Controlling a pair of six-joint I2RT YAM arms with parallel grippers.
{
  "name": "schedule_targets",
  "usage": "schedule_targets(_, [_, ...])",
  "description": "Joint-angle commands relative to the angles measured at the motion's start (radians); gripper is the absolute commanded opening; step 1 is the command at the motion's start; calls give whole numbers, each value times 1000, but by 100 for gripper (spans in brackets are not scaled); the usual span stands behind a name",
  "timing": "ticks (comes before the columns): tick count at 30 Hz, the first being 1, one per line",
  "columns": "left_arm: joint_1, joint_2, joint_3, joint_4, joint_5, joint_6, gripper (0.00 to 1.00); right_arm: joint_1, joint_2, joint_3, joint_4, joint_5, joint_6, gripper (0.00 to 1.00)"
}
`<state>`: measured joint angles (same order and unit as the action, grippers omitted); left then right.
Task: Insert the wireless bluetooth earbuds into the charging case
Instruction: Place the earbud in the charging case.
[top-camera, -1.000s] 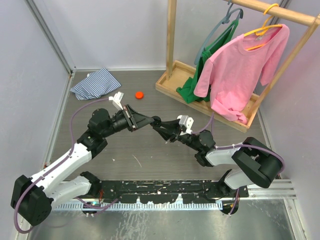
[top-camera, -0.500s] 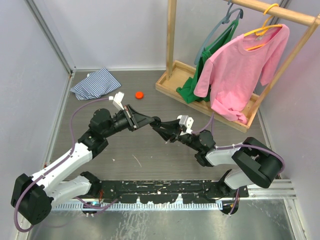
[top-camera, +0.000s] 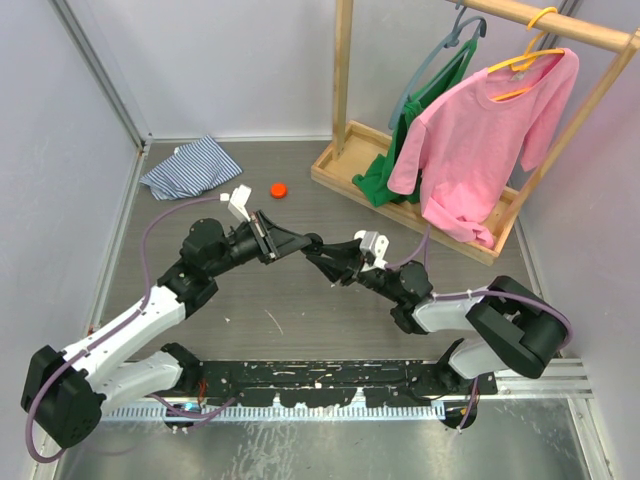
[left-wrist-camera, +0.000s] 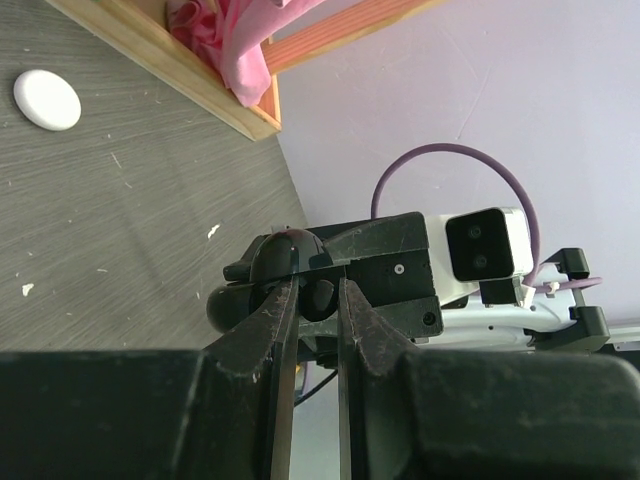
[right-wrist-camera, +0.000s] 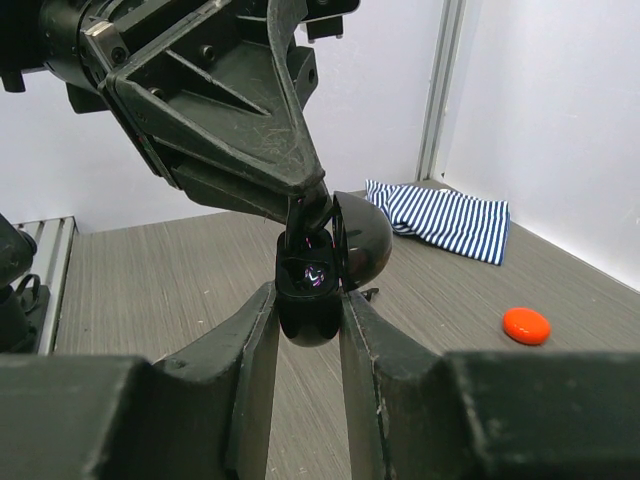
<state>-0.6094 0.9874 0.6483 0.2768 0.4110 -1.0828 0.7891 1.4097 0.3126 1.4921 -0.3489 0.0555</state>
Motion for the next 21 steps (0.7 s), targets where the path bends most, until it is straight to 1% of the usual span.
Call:
schedule_targets(1, [-15, -6, 8, 14, -17, 30, 7, 4, -44, 0, 103, 3, -11, 14])
schedule_targets(11, [-16, -45, 37, -95, -73, 93, 20, 4, -62, -11, 103, -4, -12, 14])
schedule_targets(21, [-16, -36, 55, -121, -71, 101, 30, 4, -70, -20, 106, -8, -16, 14])
